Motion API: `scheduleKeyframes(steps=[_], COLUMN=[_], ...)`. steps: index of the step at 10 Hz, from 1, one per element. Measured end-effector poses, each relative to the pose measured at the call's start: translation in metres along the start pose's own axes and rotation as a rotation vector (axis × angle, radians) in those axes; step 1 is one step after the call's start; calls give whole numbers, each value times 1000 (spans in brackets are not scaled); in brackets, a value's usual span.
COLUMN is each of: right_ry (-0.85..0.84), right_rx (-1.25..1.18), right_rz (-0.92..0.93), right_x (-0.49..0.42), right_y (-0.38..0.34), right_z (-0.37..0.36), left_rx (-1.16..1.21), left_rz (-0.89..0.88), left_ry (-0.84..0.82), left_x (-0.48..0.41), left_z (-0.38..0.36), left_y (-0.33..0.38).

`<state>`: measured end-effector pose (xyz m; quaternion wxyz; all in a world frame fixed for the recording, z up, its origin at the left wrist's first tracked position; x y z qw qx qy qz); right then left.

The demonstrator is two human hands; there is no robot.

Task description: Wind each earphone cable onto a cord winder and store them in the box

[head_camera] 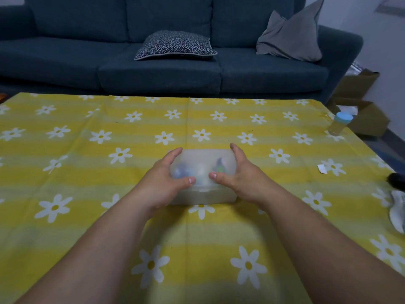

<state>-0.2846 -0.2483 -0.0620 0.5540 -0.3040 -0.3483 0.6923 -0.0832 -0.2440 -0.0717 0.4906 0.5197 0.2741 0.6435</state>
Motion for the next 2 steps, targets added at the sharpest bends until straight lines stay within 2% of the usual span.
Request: scheduleKeyframes(steps=[1, 2], right_ry=[-11, -18], right_rx=[59, 250], right_rz=[-27, -79], right_x=[4, 11], right_y=[-2, -7], right_z=[-3, 11], left_rx=[6, -45], left_rz=[-18, -21], left_ry=[28, 126], left_x=[1, 6], left_z=[2, 11], left_y=[-1, 0])
Point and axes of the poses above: each hand's wrist, its own x-axis away from the middle knuckle, its own z-axis out of the back of the hand, y = z × x, the point moved 10 cm from there along -x, towards the middle knuckle, and after that the axes turned 15 degrees about z, right-handed, at the moved point
